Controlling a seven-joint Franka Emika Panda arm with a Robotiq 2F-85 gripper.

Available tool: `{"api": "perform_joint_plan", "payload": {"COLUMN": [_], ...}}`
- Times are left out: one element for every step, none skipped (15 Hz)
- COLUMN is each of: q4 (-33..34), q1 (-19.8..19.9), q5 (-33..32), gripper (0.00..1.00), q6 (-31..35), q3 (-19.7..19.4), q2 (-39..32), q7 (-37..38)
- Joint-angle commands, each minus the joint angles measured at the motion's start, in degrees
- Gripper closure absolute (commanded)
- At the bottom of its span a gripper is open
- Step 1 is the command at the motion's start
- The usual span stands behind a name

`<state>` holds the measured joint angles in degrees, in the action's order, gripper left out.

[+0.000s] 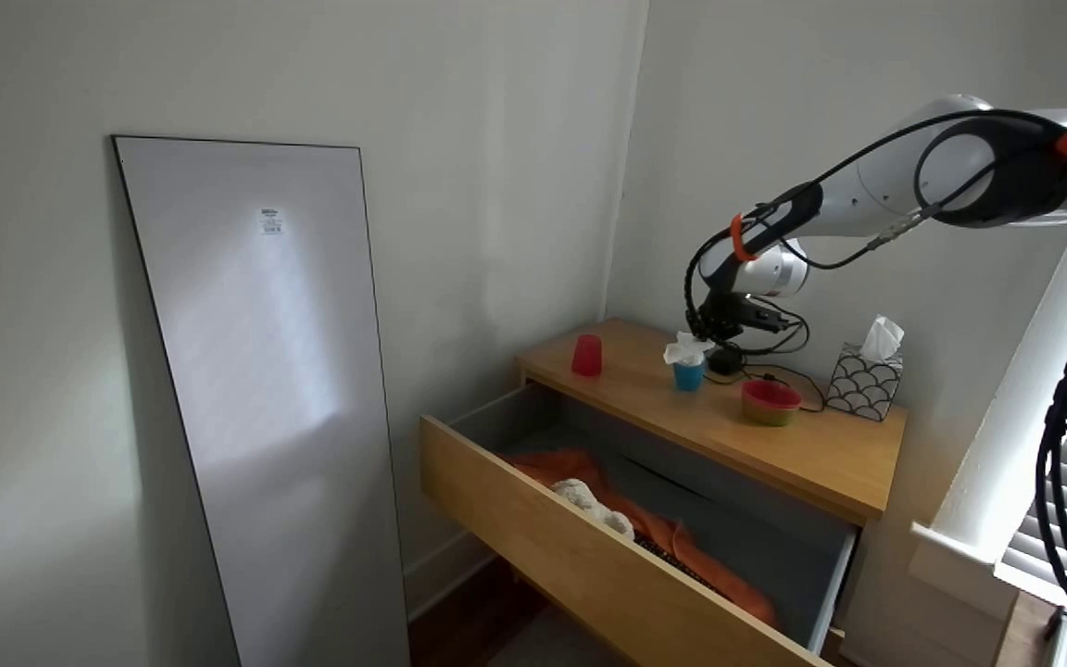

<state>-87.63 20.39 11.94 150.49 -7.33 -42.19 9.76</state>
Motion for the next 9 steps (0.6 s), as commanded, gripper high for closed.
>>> {"api": "perform_joint_plan", "payload": {"q4": [0.94,1.12,1.30,1.56,1.88,2.17,2.50,2.84,3.29], "q1": [1.47,1.25,1.24,1.36,1.51,1.85,2.16,2.37,2.57], "q5": [1.83,1.52,1.40,1.39,1.38,1.57,1.71,1.69,1.64], "gripper": [0.99,0.99,0.99,0.99,0.99,0.99,0.99,0.99,0.99], "q6": [-2.95,-3.12,-3.90,-4.21,-4.49,-4.77,-4.82,-5.24,-5.58], "q3": [1.56,1.11,0.84,0.74,0.69,0.88,1.00,0.91,0.80], "q2": [-1.05,-1.39,-1.55,-1.81,-2.13,-2.42,-2.77,-3.11,-3.58], "q7": [-2.89,-2.76,-2.58,-2.59,-2.67,-2.97,-3.18,-3.16,-3.11]}}
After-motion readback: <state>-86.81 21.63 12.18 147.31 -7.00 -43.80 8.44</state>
